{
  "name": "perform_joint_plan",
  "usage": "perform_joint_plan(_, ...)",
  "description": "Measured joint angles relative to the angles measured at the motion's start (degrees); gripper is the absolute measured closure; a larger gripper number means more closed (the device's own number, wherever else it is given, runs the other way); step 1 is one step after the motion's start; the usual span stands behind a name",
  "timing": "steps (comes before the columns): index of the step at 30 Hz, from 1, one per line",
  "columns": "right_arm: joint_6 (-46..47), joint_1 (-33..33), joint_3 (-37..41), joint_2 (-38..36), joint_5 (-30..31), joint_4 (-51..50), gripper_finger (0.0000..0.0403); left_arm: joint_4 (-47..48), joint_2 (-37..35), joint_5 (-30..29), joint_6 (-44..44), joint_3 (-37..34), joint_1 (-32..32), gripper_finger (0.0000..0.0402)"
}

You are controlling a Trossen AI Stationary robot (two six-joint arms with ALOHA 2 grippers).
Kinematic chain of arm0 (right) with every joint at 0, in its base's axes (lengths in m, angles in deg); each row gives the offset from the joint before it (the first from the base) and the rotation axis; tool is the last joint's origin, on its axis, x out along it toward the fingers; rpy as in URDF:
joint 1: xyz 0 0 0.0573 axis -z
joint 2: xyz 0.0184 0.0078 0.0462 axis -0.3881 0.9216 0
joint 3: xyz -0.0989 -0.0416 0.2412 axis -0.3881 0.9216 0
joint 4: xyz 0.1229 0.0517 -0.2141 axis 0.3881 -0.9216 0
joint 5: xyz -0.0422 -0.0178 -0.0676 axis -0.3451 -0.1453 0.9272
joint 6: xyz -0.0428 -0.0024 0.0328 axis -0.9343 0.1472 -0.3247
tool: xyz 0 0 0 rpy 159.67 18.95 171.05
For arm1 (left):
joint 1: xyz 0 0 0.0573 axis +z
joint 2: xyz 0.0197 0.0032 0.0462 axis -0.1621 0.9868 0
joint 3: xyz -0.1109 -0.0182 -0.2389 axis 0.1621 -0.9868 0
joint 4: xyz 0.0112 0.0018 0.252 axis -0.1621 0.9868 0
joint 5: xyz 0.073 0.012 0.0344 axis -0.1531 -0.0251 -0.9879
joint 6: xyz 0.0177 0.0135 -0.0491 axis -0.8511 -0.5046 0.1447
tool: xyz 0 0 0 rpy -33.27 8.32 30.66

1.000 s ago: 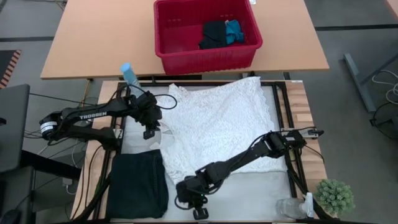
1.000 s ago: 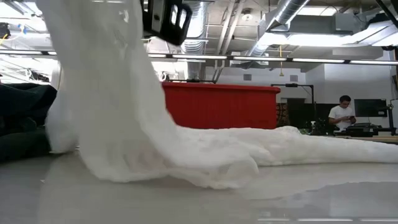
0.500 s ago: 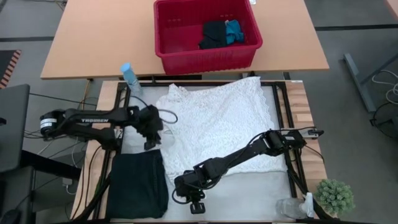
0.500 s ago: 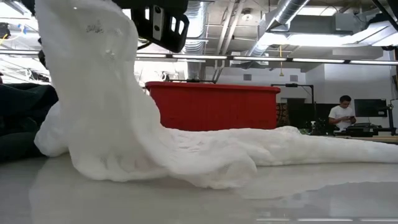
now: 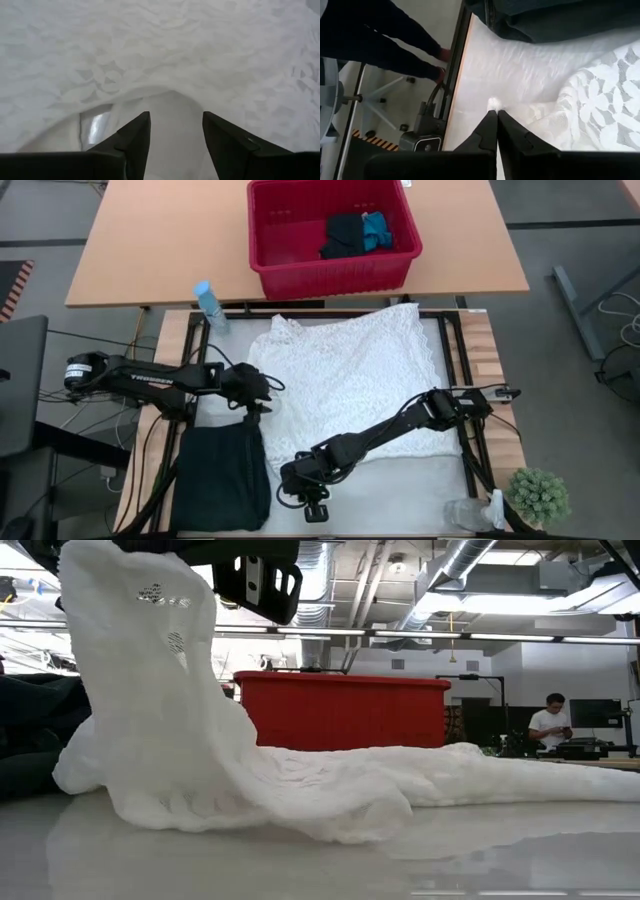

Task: Fold Laundry from Bin
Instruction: Fold the white dress from the red bin

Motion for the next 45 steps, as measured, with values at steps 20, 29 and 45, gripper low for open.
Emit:
perform_joint_plan(20, 0.1, -0.1, 0.0, 0.0, 0.1, -0.7, 0.0378, -0.4, 15.5, 13.7, 4.8, 1.8, -2.1, 0.0257)
perform_joint_plan(29, 0.1, -0.1, 0.0, 0.0, 0.1, -1.8, 0.0371, 9.0, 14.4, 11.6, 1.0, 6.0, -0.7, 0.0394)
perform_joint_plan(45, 1.6, -0.2, 0.0, 0.0, 0.1, -2.6, 0.0359, 24.6, 14.4, 6.5, -6.4, 8.9, 1.6, 0.0401)
